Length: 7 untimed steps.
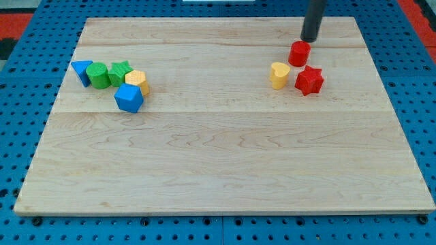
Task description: Move heart and red circle at the center
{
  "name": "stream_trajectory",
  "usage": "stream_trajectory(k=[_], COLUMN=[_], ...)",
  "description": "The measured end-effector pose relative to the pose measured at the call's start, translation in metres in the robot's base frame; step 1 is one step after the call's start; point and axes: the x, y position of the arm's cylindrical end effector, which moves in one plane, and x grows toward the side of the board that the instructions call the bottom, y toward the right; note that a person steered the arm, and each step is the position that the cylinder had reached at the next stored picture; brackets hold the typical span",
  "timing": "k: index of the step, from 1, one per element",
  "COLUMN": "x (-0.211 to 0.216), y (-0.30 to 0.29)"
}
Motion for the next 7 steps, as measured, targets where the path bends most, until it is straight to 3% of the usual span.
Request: stream_trajectory(k=[2,3,4,5,7], x=[0.071,0.081,0.123,0.142,0.190], y=[-0.065,-0.065,-0.069,-0.042,-0.093])
